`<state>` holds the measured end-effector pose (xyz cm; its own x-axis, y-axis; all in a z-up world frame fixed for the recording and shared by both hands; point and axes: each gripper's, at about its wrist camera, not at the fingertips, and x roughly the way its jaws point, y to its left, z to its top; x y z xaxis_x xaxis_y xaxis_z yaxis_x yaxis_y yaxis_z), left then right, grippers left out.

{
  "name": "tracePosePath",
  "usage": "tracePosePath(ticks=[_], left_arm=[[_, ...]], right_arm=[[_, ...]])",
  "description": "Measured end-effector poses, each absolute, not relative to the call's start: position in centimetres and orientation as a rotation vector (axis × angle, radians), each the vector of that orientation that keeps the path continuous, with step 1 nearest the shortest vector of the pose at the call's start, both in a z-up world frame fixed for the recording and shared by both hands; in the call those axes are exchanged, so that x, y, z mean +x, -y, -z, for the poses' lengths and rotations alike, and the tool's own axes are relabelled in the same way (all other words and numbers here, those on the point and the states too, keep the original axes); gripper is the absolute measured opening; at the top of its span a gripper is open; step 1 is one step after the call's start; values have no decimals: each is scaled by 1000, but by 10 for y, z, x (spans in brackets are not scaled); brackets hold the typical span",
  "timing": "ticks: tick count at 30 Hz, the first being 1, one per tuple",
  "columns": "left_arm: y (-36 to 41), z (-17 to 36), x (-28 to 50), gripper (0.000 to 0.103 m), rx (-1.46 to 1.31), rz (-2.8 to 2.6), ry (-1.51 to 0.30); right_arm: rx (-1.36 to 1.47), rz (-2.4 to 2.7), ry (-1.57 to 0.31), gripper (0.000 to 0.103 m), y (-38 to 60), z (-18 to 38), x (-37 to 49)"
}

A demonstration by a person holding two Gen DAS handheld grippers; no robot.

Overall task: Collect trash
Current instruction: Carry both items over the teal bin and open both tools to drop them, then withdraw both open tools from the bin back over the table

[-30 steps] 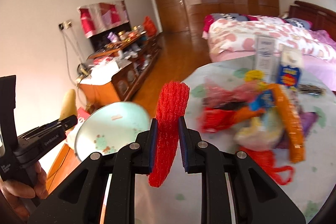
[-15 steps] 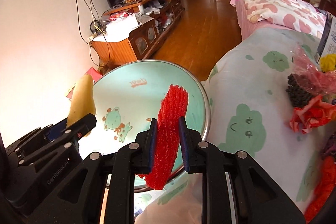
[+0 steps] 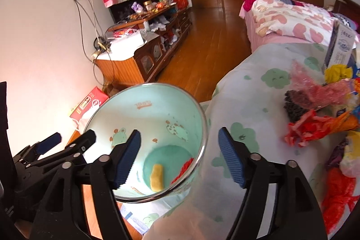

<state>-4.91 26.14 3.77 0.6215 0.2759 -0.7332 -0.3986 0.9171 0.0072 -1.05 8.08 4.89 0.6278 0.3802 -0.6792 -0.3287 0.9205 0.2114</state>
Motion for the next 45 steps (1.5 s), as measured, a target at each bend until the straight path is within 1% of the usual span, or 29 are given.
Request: tracePosePath(ticks=[2, 5, 9, 13, 18, 21, 25, 33, 45], left_arm=[[-260, -43, -53, 92, -146, -416, -794], [-257, -49, -61, 96, -148, -447, -768], [-255, -54, -73, 97, -178, -486, -743], [-250, -59, -84, 97, -251, -459, -738], [-235, -64, -95, 97, -270, -389, -735], [-219, -67, -98, 97, -221, -345, -752], [-199, -77, -103, 97, -151, -328, -724], [-184, -92, -115, 97, -124, -300, -690], [-162, -89, -119, 97, -86, -236, -700]], right_arm=[[66, -380, -763, 86, -74, -56, -17], [70, -354, -743, 91, -64, -62, -22], [89, -324, -723, 92, -48, -68, -28], [70, -257, -686, 95, -36, -74, -38], [75, -187, -637, 96, -14, -81, -54], [79, -173, -620, 97, -4, -85, -62], [94, -155, -607, 98, 8, -91, -72], [109, -127, -594, 98, 25, -97, -87], [115, -103, -601, 98, 42, -95, -93]])
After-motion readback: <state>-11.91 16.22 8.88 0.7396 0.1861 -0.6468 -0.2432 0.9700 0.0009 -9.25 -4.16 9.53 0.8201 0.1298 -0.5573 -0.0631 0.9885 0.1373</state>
